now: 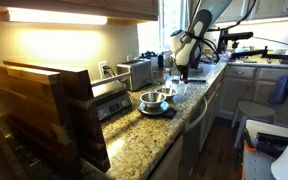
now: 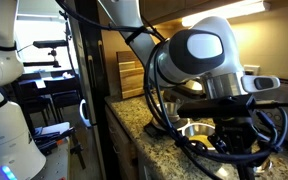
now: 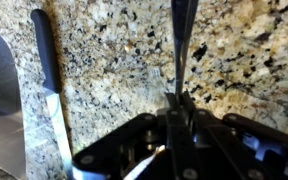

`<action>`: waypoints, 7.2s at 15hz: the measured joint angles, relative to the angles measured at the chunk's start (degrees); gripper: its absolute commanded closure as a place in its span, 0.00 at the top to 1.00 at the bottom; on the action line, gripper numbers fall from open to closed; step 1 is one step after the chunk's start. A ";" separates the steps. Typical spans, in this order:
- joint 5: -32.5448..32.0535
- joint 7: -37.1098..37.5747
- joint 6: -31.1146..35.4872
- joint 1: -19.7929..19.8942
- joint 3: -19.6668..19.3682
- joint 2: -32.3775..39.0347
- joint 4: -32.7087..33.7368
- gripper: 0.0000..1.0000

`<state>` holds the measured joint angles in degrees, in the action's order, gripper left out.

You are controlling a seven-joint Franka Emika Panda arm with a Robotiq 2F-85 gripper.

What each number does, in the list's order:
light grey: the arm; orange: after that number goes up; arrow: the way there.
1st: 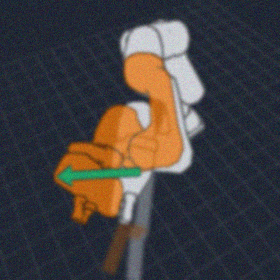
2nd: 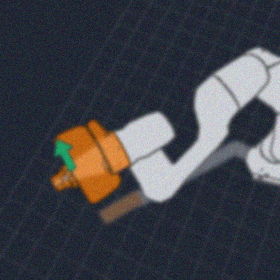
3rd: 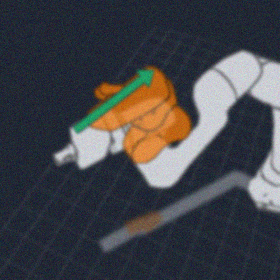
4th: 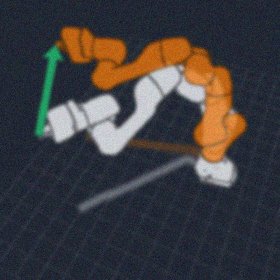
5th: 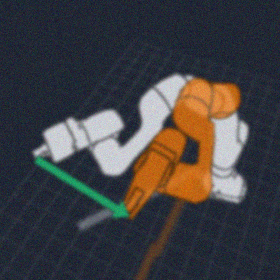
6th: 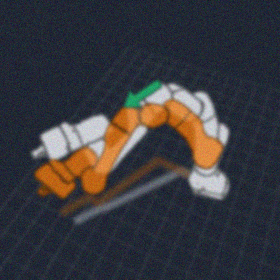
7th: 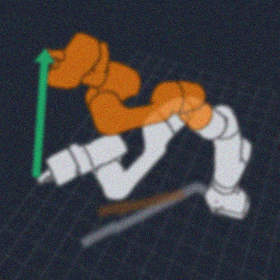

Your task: Use the spoon to move the contents in the silver bowl into the other bowl

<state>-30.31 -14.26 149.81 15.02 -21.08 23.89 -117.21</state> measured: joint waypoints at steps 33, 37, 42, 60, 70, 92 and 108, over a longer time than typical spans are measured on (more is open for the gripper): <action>-7.68 4.34 -6.25 -5.37 5.97 -2.95 -3.96 0.07; -9.02 4.34 -6.41 -5.36 5.95 -2.95 -5.19 0.07; -9.77 4.34 -6.41 -5.36 5.95 -2.95 -5.71 0.07; -18.53 6.57 -11.47 -7.63 6.79 -3.78 -3.03 0.07; -21.35 6.66 -13.58 -7.44 7.16 -4.00 -3.39 0.07; -21.73 6.56 -13.84 -7.34 8.93 -2.14 -3.44 0.07; -24.63 7.15 -13.84 -7.15 8.70 -1.80 -3.35 0.07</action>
<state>-54.94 -7.12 135.98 7.87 -12.38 22.09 -120.57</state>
